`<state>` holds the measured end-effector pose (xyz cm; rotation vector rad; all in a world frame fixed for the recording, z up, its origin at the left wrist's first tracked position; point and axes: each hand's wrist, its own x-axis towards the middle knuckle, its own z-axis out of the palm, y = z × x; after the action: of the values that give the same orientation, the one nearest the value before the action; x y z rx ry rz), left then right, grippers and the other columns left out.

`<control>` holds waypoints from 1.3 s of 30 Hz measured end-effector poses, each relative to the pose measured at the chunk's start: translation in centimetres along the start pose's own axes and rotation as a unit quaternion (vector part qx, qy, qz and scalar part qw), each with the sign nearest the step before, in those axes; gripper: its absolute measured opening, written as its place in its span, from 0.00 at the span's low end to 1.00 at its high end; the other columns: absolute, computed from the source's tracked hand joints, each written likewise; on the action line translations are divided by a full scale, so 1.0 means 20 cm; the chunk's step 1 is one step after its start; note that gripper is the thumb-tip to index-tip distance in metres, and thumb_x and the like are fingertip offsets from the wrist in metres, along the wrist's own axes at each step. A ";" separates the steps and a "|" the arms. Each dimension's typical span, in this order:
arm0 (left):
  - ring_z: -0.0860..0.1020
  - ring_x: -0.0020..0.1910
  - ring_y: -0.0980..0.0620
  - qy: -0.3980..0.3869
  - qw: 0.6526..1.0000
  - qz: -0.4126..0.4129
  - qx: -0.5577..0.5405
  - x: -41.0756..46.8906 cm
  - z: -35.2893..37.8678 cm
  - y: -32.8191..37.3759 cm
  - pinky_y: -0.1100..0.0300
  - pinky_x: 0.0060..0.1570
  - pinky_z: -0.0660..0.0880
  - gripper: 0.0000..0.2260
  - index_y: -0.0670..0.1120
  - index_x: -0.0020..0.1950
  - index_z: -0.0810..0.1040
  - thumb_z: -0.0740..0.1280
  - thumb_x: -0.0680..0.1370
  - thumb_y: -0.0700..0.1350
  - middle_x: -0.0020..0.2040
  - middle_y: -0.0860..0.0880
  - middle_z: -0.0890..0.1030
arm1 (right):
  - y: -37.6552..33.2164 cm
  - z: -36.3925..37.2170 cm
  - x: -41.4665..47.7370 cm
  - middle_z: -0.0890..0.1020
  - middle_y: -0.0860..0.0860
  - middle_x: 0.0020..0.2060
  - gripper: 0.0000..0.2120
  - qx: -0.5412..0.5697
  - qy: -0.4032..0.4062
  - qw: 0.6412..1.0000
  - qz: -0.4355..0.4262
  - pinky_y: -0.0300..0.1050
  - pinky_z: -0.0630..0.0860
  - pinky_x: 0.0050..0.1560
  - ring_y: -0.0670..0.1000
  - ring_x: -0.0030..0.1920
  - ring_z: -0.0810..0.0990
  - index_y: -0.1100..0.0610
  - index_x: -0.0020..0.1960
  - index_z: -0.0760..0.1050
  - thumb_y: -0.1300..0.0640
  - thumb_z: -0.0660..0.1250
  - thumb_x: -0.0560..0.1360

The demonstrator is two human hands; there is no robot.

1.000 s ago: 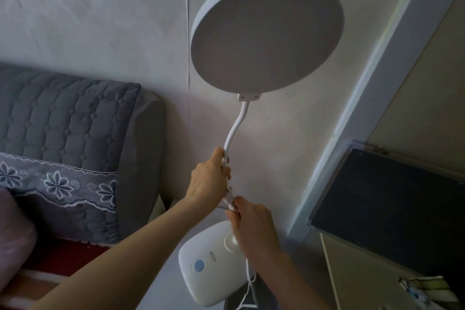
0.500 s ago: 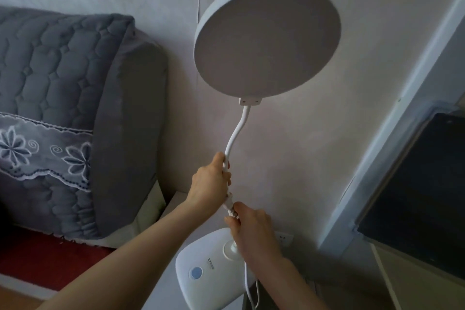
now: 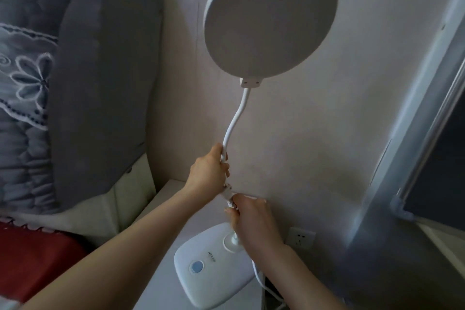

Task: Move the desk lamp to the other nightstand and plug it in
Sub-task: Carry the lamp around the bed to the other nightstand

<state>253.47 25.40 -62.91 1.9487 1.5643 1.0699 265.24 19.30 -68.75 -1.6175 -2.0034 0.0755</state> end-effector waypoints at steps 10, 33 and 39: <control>0.78 0.35 0.53 0.007 0.999 0.004 -0.033 0.00 0.09 -0.18 0.66 0.25 0.73 0.06 0.51 0.48 0.69 0.59 0.80 0.40 0.41 0.49 0.78 | 0.07 0.23 0.00 0.82 0.55 0.44 0.09 -0.038 0.041 0.998 -0.034 0.43 0.61 0.37 0.56 0.43 0.76 0.54 0.49 0.76 0.51 0.59 0.79; 0.83 0.34 0.51 0.017 0.996 -0.006 -0.089 0.07 0.14 -0.29 0.62 0.29 0.80 0.06 0.49 0.55 0.73 0.64 0.79 0.41 0.43 0.46 0.81 | 0.11 0.29 0.07 0.79 0.57 0.35 0.14 0.005 0.010 1.000 -0.022 0.40 0.59 0.30 0.53 0.34 0.68 0.51 0.32 0.66 0.49 0.55 0.75; 0.82 0.42 0.49 0.058 0.998 -0.005 -0.038 -0.02 0.17 -0.28 0.56 0.43 0.82 0.17 0.51 0.68 0.70 0.63 0.80 0.40 0.52 0.46 0.81 | 0.14 0.27 0.02 0.82 0.55 0.41 0.14 0.010 0.041 0.999 -0.025 0.42 0.61 0.38 0.53 0.37 0.71 0.56 0.44 0.76 0.48 0.58 0.79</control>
<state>252.61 27.16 -69.22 1.8562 1.5684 1.2403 265.32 21.95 -74.16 -1.5314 -1.9738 0.0110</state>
